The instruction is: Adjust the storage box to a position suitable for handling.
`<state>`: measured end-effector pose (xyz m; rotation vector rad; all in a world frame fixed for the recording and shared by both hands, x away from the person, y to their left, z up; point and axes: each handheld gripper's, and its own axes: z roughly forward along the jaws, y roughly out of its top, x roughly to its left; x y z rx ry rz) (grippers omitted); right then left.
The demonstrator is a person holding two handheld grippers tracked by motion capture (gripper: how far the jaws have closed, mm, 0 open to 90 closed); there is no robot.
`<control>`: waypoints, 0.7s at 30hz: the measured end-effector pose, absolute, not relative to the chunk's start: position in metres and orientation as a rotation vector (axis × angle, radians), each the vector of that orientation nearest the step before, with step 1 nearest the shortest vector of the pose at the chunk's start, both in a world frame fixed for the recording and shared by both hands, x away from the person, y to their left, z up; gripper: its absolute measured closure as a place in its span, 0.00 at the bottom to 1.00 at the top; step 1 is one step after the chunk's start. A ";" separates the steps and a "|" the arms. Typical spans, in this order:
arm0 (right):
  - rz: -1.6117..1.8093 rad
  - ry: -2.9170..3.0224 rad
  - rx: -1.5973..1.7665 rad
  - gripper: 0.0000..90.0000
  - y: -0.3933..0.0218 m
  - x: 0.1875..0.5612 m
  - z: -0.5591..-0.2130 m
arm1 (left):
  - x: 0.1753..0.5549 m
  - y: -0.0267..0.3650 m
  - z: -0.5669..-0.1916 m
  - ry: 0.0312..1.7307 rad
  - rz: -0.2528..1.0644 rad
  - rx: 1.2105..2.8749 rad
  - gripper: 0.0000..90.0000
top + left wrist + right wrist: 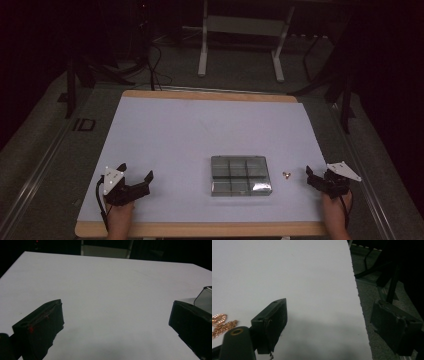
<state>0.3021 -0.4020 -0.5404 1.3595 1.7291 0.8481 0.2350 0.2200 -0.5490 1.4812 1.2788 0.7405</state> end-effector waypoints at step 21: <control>0.854 1.780 1.335 0.17 -0.402 0.303 -0.539 | 0.244 0.203 -0.546 1.251 0.654 1.643 0.00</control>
